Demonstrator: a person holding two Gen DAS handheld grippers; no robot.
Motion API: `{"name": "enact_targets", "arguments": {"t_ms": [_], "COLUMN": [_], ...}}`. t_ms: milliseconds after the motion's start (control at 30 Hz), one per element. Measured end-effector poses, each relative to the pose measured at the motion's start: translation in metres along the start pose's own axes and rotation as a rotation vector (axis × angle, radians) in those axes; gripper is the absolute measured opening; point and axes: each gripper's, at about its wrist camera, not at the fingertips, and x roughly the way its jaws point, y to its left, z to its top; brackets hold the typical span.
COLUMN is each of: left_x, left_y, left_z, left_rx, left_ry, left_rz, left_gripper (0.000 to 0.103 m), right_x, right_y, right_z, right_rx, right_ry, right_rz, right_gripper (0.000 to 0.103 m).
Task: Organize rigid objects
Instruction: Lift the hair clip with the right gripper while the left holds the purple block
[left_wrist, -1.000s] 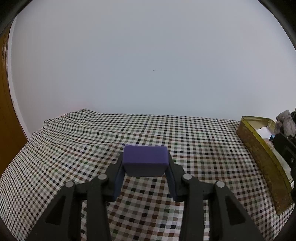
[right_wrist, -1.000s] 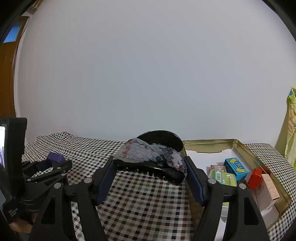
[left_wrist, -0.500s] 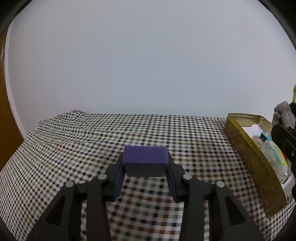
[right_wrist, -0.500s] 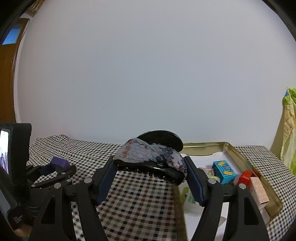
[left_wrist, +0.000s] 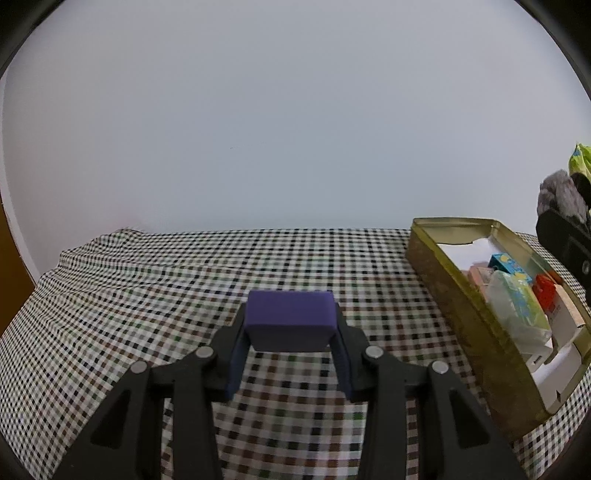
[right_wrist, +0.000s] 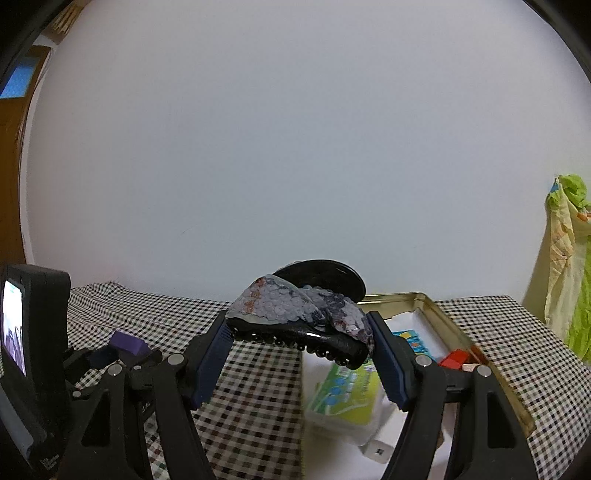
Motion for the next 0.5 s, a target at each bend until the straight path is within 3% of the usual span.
{"name": "enact_targets", "arguments": {"t_ms": [500], "left_x": [-0.006], "left_y": [-0.030], "left_z": [0.004], "left_rx": [0.024], "left_ry": [-0.014], "left_rz": [-0.038], "left_gripper": [0.039], "right_x": [-0.001], "right_y": [-0.040], "right_z": [0.012], "right_rx": [0.009], "right_ry": [-0.015], "right_rz": [-0.063], "right_gripper": [0.073]}}
